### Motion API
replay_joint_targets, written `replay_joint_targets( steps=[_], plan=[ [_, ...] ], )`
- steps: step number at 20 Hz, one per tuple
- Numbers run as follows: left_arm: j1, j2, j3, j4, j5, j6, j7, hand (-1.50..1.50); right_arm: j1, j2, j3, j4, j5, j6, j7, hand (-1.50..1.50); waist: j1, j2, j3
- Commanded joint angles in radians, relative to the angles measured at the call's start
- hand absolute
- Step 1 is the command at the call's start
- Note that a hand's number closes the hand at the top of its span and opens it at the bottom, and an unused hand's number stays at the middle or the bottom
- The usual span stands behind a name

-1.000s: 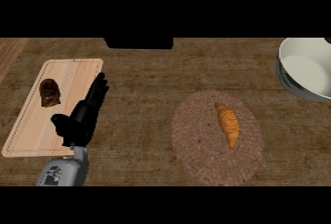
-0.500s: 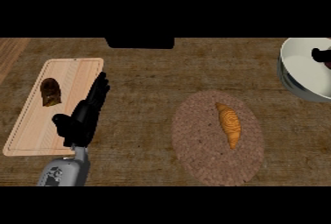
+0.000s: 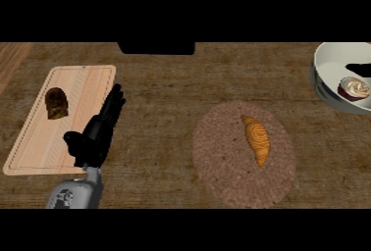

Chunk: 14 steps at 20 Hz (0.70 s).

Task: Pick the cupcake from the placemat and place it in the bowl

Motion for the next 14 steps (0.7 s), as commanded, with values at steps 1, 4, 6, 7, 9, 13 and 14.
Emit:
replay_joint_targets(
  steps=[1, 4, 6, 7, 9, 13, 14],
  plan=[
    [-0.002, 0.045, 0.045, -0.013, 0.042, -0.041, 0.027, 0.0, 0.006, 0.032, -0.052, -0.062, -0.069, -0.084, -0.101, -1.5, -0.009, -0.006, -0.001],
    [0.028, -0.001, -0.009, -0.021, -0.006, -0.003, -0.011, 0.0, -0.002, 0.007, -0.077, -0.044, -0.099, -0.111, -0.119, -1.5, -0.003, -0.004, -0.001],
    [0.027, -0.006, 0.011, 0.017, 0.004, 0.002, -0.027, 0.0, 0.012, 0.016, -0.086, -0.126, -0.142, -0.072, -0.069, -1.5, -0.025, -0.012, -0.003],
    [0.069, 0.025, 0.012, -0.06, 0.014, -0.023, -0.01, 0.0, 0.016, -0.008, -0.114, -0.104, -0.174, -0.043, -0.079, -1.5, -0.016, -0.011, -0.002],
    [-0.004, 0.023, 0.04, -0.002, 0.012, -0.004, 0.023, 0.0, 0.061, 0.006, -0.111, -0.186, -0.21, 0.01, -0.046, -1.5, -0.038, -0.016, -0.003],
    [0.027, 0.004, 0.029, 0.006, 0.004, 0.006, -0.019, 0.0, 0.105, -0.03, -0.173, -0.214, -0.313, 0.085, -0.066, -1.5, -0.034, -0.014, -0.003],
    [0.043, 0.015, 0.032, 0.002, 0.008, -0.005, -0.018, 0.0, 0.125, -0.007, -0.174, -0.282, -0.338, 0.119, -0.042, -1.5, -0.046, -0.02, -0.004]
  ],
)
